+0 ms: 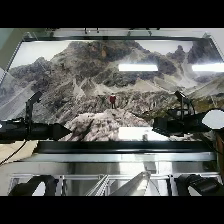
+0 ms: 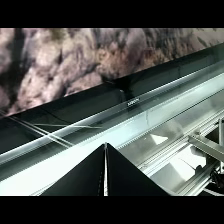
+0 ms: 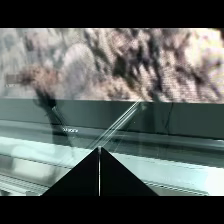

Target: Fold the shirts.

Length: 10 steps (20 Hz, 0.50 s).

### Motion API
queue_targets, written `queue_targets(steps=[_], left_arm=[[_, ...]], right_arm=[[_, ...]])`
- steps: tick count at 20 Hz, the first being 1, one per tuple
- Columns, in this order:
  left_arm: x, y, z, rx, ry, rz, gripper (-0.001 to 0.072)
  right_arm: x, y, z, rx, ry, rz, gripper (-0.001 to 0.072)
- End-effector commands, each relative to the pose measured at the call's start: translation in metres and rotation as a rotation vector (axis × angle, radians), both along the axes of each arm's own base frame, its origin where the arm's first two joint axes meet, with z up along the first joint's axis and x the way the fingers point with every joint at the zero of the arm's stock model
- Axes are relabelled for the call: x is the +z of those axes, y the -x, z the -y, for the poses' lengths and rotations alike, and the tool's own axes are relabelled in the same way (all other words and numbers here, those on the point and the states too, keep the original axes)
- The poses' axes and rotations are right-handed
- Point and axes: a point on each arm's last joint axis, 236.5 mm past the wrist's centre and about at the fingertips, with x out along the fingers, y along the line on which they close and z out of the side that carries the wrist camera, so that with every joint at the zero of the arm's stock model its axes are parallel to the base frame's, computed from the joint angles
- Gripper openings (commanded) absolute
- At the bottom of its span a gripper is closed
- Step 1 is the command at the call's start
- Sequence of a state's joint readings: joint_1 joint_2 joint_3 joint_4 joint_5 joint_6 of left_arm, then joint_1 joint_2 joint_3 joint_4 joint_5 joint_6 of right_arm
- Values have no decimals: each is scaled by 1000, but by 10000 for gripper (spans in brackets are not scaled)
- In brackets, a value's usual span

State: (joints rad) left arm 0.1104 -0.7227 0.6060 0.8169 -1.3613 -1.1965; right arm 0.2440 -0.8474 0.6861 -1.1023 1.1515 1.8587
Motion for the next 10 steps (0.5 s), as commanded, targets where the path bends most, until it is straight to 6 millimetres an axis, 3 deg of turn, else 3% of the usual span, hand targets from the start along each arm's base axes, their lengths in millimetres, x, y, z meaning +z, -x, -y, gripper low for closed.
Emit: queue_targets(steps=[1,4,6,8,10], left_arm=[[0,0,0,1,0,0,15],[0,0,0,2,-2,1,14],[1,-4,-21,30,-78,-7,-6],[10,-15,-84,176,-289,-26,-5],[32,-20,-170,389,-528,-23,-2]], right_arm=[[0,0,0,1,0,-1,16],[0,0,0,1,0,-1,16],[0,0,0,1,0,-1,16],[0,0,0,1,0,-1,16],[0,0,0,1,0,-1,16]])
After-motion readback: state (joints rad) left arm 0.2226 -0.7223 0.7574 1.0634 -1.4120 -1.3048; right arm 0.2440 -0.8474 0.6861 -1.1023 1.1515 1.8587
